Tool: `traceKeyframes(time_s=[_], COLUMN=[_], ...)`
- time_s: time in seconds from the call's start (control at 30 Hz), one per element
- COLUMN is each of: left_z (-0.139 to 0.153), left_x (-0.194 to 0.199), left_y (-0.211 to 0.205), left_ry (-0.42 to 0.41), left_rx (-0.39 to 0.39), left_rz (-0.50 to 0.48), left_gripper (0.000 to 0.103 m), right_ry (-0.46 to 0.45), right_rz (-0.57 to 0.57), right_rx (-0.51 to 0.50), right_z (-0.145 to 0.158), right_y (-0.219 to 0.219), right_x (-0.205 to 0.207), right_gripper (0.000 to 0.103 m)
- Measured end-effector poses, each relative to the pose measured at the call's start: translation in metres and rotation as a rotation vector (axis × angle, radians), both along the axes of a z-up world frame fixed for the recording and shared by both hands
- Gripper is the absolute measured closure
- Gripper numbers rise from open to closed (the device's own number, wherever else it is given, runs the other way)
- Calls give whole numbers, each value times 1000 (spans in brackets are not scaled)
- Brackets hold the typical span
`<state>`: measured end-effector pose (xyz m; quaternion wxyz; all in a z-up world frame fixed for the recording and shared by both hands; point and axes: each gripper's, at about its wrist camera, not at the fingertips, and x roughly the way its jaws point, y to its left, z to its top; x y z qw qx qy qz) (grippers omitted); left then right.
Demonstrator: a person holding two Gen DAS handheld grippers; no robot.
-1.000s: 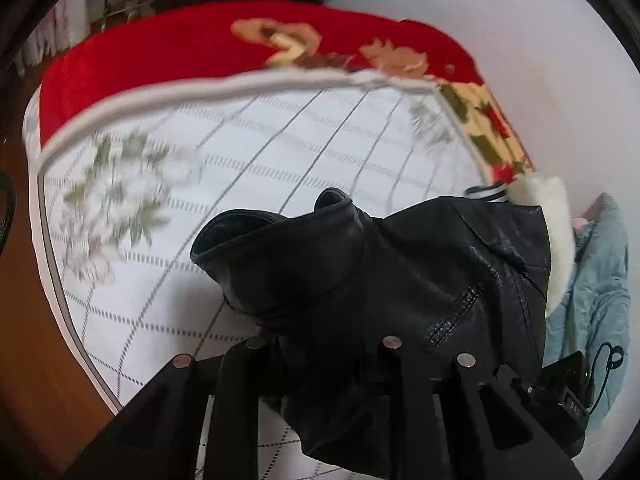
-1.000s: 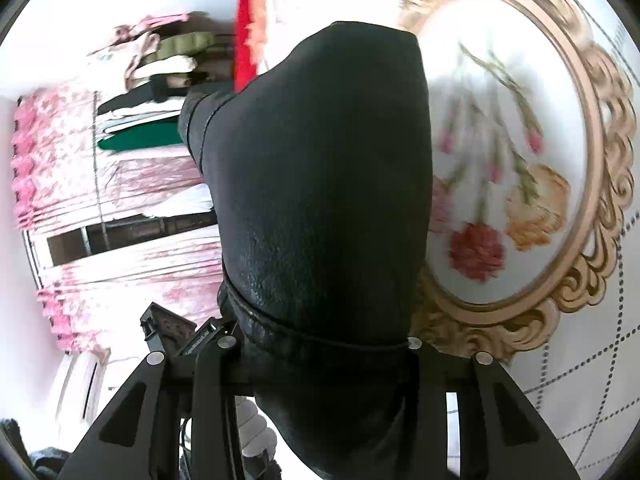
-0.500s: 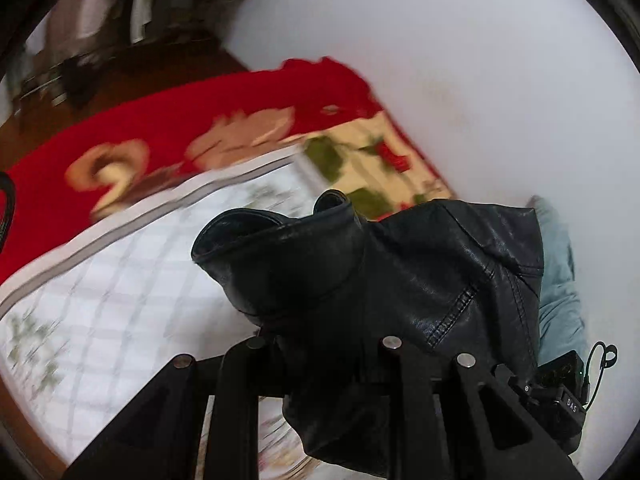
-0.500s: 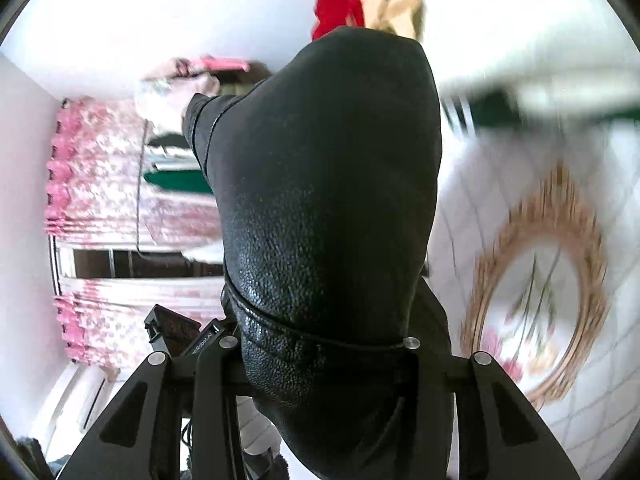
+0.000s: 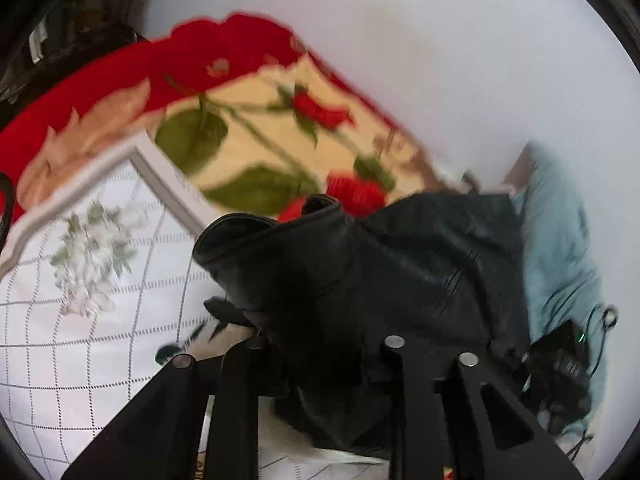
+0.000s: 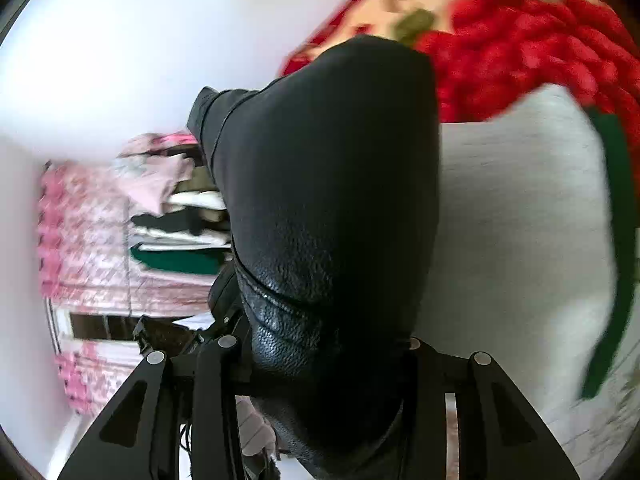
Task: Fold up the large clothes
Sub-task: 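Carry the jacket bundle with both tools toward the white fleece stack, then lower the jacket onto the white fleece stack and open both tools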
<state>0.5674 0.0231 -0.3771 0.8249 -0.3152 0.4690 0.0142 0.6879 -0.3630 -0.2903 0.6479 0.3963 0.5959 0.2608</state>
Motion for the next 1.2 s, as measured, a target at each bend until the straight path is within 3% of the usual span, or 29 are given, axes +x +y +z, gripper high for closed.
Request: traceKeyframes(time_s=[0.07, 0.17, 0.23, 0.27, 0.3, 0.33, 0.43, 0.57, 0.63, 0.73, 0.87, 1.07, 1.2], left_z=[-13, -18, -15, -16, -15, -13, -12, 0, 16, 46, 84, 153, 199], left_x=[-4, -11, -14, -15, -16, -18, -21, -23, -29, -44, -72, -129, -171], left_y=[-9, -12, -12, -14, -14, -14, -20, -31, -35, -37, -41, -32, -23], left_ry=[7, 10, 24, 24, 25, 27, 30, 48, 35, 2, -10, -58, -106], left_rx=[47, 124, 213, 244, 274, 301, 381, 523, 585, 637, 663, 623, 603], left_rz=[-36, -88, -90, -101, -111, -121, -152, -184, -185, -195, -218, -252, -275], left_gripper=[70, 52, 14, 9, 3, 1, 0, 0, 0, 0, 0, 0, 0], right_ry=[24, 3, -29, -53, -95, -128, -178, -196, -212, -245, -256, -259, -303], right_rz=[-2, 18, 37, 45, 57, 64, 64, 46, 14, -7, -55, -155, -216], right_rx=[-18, -106, -214, -282, -399, -506, -699, -859, -956, -1101, -1173, -1187, -1199], right_z=[-24, -36, -25, -21, -8, -3, 15, 1, 15, 32, 67, 130, 194], right_y=[-15, -18, -15, -11, -6, -5, 9, 19, 28, 51, 68, 85, 106], right_x=[8, 4, 4, -4, -5, -11, -20, -47, -54, -99, -153, -236, -302], right_gripper=[53, 37, 23, 18, 6, 0, 0, 0, 0, 0, 0, 0, 0])
